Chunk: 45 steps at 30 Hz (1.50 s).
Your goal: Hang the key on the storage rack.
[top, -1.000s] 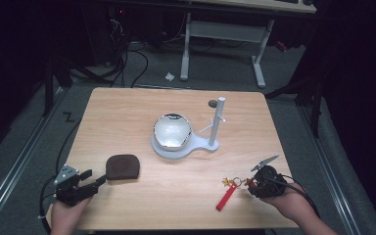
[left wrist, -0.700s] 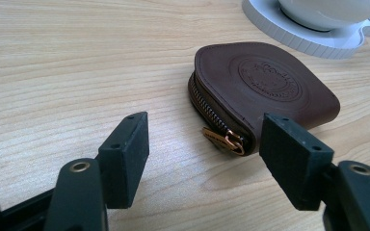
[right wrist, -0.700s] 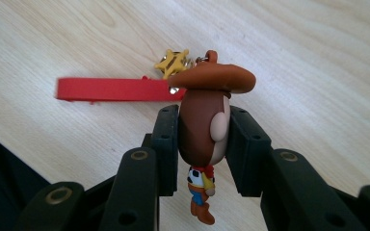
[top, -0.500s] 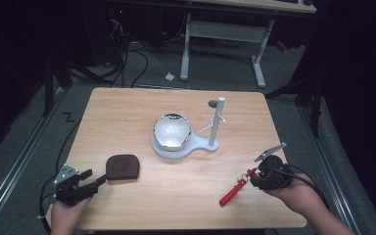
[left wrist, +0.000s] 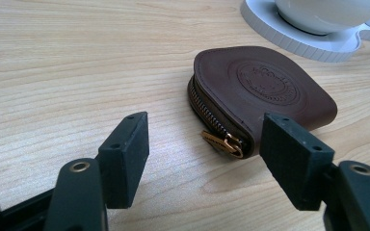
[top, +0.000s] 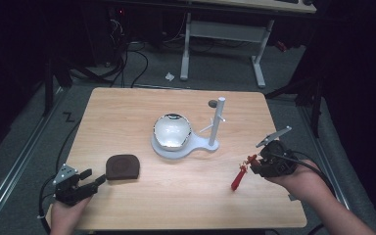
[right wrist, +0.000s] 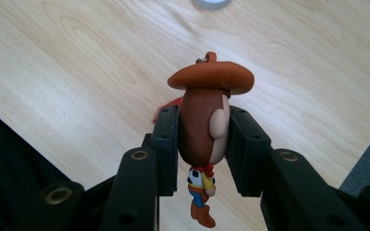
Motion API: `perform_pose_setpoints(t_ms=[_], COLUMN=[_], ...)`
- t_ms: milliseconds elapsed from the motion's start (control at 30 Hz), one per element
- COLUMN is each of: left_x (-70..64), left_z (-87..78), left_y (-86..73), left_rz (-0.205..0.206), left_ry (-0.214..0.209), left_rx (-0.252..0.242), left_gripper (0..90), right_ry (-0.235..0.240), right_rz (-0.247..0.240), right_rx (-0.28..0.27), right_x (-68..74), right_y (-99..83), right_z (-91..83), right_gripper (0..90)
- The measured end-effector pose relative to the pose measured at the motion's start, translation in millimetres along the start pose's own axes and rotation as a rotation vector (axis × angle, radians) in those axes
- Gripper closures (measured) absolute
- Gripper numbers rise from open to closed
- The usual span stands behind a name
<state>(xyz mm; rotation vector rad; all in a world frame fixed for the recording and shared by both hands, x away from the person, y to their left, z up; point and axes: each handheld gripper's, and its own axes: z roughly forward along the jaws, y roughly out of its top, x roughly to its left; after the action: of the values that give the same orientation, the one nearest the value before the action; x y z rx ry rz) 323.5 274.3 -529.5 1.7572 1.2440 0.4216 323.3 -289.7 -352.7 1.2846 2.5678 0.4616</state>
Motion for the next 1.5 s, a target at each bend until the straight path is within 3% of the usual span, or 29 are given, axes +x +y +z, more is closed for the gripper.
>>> perform_pose_setpoints(t_ms=[500,1500], left_x=[1.5,4.1], left_z=[-0.6,-1.7], left_y=[-0.7,-0.6], left_rz=[-0.010,-0.019], left_ry=[-0.003,-0.010], left_rx=[-0.006,-0.012], left_gripper=[34.9,35.1], right_ry=[-0.015,-0.039], right_rz=[-0.038,-0.046], right_rx=[-0.029,-0.068], right_x=[0.1,-5.4], right_y=[35.2,82.7], right_z=[-15.9,-35.1], right_gripper=[68.0,68.2])
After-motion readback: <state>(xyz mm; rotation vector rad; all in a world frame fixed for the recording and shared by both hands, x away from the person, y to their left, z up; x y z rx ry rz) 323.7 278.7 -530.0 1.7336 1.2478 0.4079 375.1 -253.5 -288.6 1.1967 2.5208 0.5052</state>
